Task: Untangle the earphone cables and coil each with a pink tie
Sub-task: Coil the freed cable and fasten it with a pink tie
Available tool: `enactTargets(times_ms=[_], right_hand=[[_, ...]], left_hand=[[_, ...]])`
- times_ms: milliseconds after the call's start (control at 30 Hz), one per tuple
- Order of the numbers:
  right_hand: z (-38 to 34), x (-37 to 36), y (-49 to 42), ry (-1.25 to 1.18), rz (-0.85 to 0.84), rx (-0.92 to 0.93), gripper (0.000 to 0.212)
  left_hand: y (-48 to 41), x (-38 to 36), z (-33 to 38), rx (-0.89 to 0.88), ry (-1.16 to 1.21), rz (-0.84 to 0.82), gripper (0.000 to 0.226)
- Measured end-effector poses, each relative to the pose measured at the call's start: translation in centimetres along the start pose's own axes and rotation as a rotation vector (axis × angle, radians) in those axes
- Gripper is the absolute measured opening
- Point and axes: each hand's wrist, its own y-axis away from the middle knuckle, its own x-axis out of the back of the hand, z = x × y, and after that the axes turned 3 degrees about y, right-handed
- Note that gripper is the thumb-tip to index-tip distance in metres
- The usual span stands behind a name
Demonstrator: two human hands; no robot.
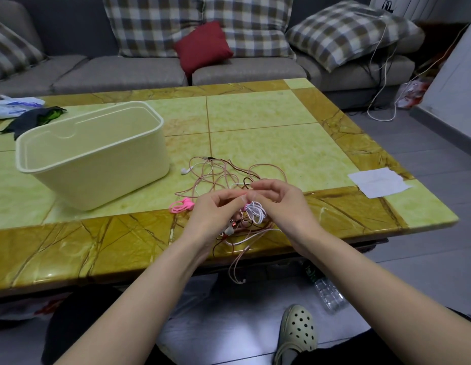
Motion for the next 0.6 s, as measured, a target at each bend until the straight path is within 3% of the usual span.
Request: enactTargets(times_ms=[300, 467, 600], right_hand=[[-0.2, 0.0, 0.2, -0.039, -0.007, -0.088, 0.014], [-0.6, 0.1, 0.0, -0.286, -0.076, -0.263, 0.012], [-1.0, 0.3, 0.0, -0.383, -0.102, -0.282, 0.019]], left_hand=[[-0.2, -0.4, 0.1, 0.044, 0.013, -0.002, 0.009], [0.1, -0.5, 0.4, -0.003, -0.028, -0.004, 0.013], [0.0, -0.3, 0.8, -0.016, -0.081, -0.015, 0.013]])
